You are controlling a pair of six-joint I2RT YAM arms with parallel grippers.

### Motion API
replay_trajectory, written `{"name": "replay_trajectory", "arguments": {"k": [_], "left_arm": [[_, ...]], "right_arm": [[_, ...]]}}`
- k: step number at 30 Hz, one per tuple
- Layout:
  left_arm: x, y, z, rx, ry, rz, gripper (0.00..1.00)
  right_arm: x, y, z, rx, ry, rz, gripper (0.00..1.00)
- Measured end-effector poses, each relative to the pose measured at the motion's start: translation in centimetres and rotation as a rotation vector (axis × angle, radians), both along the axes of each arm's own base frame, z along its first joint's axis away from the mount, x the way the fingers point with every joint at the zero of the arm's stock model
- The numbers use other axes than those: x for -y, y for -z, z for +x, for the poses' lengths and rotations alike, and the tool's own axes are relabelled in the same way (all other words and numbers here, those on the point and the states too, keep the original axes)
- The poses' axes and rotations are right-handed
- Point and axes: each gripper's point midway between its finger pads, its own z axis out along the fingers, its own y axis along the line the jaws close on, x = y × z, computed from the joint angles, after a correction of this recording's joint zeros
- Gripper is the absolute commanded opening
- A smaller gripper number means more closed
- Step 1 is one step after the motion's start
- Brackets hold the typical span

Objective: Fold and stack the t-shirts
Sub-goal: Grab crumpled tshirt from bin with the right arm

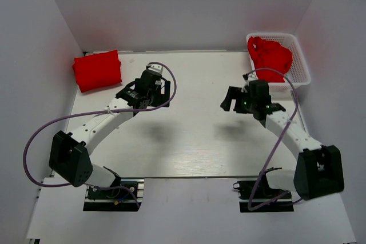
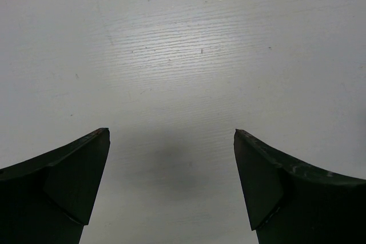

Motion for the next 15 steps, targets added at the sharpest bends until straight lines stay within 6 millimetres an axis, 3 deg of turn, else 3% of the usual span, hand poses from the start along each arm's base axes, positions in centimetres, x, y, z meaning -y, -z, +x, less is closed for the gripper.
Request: {"name": "replay_trajectory", "arguments": {"k": [5, 8, 10, 13, 15], "left_arm": [[-0.1, 0.5, -0.1, -0.006, -0.006, 0.003, 1.0], [-0.4, 0.5, 0.0, 0.0, -0.015, 0.011, 1.0], [-0.7, 0.4, 0.2, 0.002, -0.021, 0.017, 1.0], [-0.9, 0.4, 0.3, 0.008, -0.026, 0.029, 1.0], [-1.1, 0.3, 0.3, 0.013, -0.023, 0.04, 1.0]], "right_arm": [[3.8, -4.4, 9.6, 0.058, 0.221, -0.133, 0.9], [7.6, -7.9, 15.7, 0.117, 0.355, -0.169, 0.9], [10.3, -9.2, 19.0, 0.123, 0.428, -0.187, 0.9], [15.4, -9.9, 24.5, 0.136, 0.534, -0.218, 0.9], [18.7, -9.1, 27.9, 0.131, 0.593, -0.251, 0.9]]}}
